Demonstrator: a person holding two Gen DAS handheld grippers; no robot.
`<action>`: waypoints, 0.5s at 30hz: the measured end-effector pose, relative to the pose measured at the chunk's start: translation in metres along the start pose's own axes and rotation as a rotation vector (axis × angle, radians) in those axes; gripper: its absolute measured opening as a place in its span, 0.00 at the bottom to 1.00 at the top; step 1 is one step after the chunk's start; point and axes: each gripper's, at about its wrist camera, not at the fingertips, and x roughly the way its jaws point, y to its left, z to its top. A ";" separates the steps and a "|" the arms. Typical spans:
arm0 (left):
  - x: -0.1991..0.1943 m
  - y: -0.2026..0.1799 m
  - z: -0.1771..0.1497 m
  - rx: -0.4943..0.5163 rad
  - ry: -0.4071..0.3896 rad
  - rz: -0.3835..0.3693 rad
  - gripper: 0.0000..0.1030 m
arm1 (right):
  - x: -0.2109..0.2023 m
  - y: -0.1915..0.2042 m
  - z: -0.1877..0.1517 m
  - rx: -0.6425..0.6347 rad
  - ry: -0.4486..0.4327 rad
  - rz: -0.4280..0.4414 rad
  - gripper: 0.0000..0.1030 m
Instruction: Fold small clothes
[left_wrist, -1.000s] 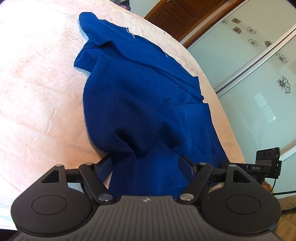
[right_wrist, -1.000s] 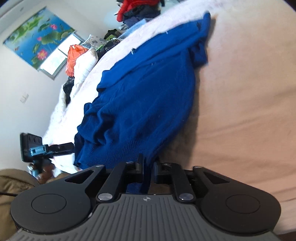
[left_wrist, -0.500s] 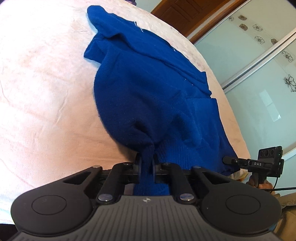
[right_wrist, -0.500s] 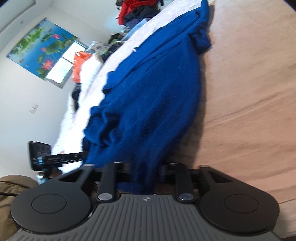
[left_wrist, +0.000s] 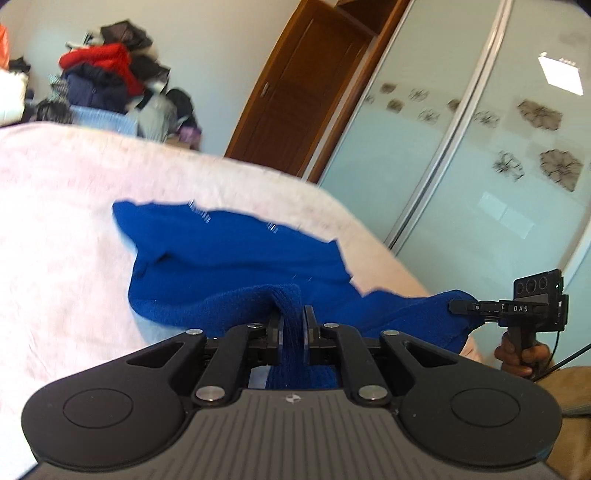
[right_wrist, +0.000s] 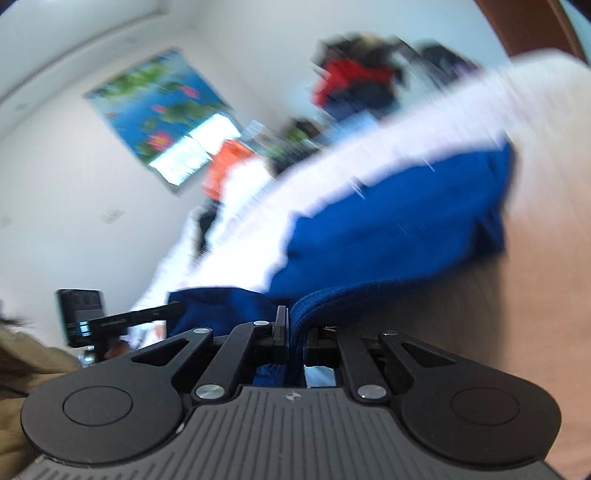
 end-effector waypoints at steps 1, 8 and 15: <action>-0.006 -0.003 0.003 0.008 -0.017 -0.022 0.09 | -0.004 0.007 0.003 -0.034 -0.010 0.024 0.10; 0.000 0.000 0.000 0.001 0.034 -0.004 0.09 | -0.007 0.013 0.008 -0.113 -0.008 0.079 0.11; 0.016 0.002 0.010 -0.003 0.033 0.052 0.09 | 0.009 -0.014 0.009 -0.004 -0.015 -0.004 0.11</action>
